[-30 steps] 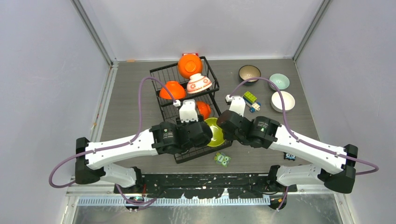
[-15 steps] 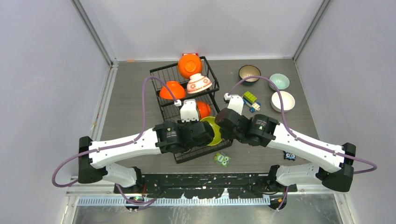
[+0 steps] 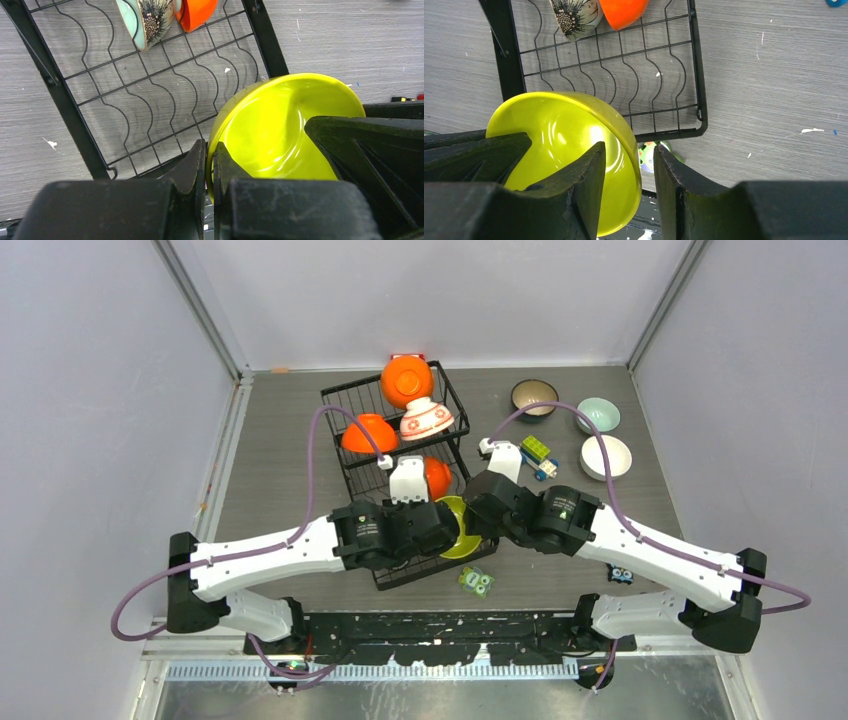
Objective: Unload the bowls from the dish rack
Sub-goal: Place the bowl at the center of the board.
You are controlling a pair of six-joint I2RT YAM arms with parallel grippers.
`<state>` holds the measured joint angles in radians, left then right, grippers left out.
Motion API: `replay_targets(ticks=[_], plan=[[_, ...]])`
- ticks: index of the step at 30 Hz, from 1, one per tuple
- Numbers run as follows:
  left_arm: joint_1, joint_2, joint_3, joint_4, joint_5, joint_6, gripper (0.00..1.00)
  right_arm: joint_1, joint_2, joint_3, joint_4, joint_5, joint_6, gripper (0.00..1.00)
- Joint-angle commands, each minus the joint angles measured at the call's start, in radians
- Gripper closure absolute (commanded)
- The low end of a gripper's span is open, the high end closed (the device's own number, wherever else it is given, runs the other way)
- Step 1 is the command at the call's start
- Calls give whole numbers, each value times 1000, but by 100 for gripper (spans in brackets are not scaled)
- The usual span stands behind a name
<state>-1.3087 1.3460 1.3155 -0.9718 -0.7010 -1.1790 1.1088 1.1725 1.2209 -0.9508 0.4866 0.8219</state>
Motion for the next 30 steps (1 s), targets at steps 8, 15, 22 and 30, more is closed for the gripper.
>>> replay_targets(ticks=[8,15,22,30], plan=[[-1,-58,-21,47,-5,-50,100,2,4,6,21,32,-20,82],[-2,-67,-32,38,-9,-70,75,1,-25,12,5,34,-28,99],[-2,-127,-71,95,22,-3,0,1,-64,74,-74,58,-89,99],[-2,-335,-198,31,-63,39,0,2,-136,196,-324,204,-107,99]])
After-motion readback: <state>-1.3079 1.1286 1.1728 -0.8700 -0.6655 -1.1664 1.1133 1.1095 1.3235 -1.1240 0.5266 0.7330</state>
